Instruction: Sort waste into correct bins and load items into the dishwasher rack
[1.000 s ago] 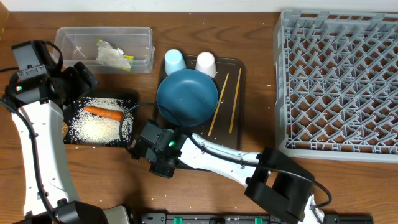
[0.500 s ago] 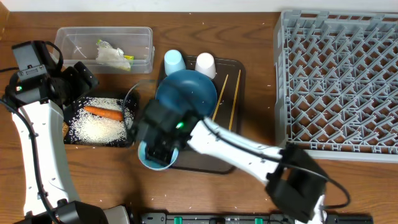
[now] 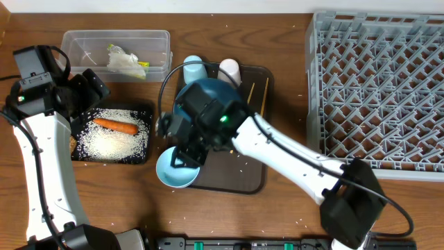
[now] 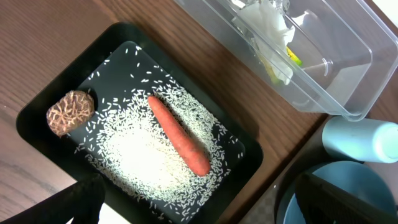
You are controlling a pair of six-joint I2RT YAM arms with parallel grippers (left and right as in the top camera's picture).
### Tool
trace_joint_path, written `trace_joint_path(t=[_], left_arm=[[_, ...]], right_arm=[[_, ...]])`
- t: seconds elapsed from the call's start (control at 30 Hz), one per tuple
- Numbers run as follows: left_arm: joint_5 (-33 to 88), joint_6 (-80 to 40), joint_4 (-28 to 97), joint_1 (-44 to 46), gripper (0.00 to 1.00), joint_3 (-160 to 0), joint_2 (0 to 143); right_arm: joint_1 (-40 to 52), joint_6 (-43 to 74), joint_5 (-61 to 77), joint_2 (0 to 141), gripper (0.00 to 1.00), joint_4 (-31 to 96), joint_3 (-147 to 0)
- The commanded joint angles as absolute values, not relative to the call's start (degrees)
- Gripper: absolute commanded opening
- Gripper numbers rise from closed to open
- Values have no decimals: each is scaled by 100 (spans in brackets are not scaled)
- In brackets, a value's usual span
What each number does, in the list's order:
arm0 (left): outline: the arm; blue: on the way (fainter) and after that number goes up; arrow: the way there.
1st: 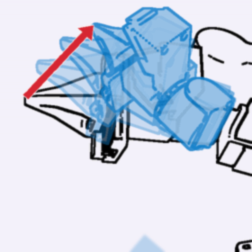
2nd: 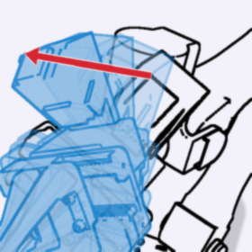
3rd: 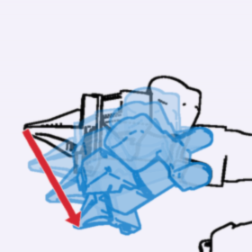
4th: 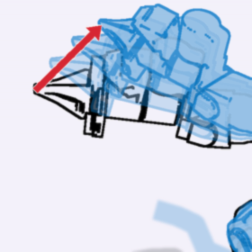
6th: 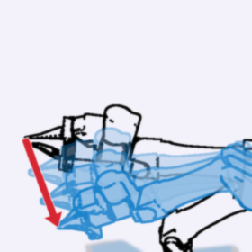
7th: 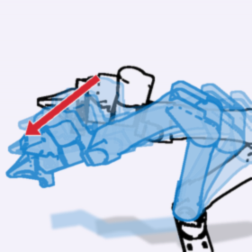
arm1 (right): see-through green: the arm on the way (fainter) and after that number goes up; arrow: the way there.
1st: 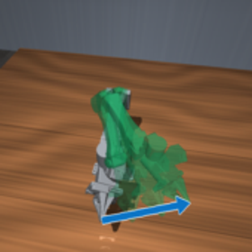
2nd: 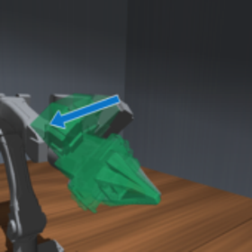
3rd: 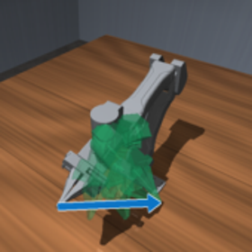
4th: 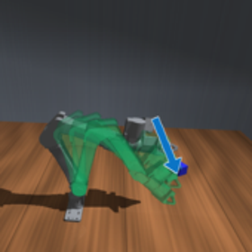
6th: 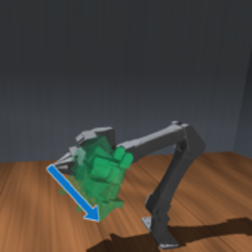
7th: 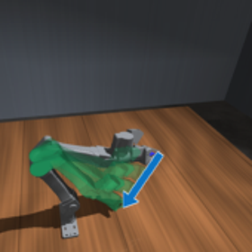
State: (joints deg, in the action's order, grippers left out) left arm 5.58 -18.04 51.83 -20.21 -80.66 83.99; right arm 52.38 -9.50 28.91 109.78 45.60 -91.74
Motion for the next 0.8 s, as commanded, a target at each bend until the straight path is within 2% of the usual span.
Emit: trace_joint_path(t=[0.0,0.23,0.5,0.7,0.77], left_arm=[[530,-1833,5183,-2045,98,-8149,8359],[530,-1833,5183,-2045,98,-8149,8359],[530,-1833,5183,-2045,98,-8149,8359],[530,-1833,5183,-2045,98,-8149,8359],[530,-1835,5183,-2045,98,-8149,8359]], right_arm=[[5693,-1087,2071,11063,61,4584,-9102],[6200,-1444,1710,11622,62,4587,-9102],[6270,-1514,1393,12101,60,4574,-9102],[6302,-1531,1391,12317,57,4635,-9100],[6311,-1555,1380,12385,52,4630,-9102]])
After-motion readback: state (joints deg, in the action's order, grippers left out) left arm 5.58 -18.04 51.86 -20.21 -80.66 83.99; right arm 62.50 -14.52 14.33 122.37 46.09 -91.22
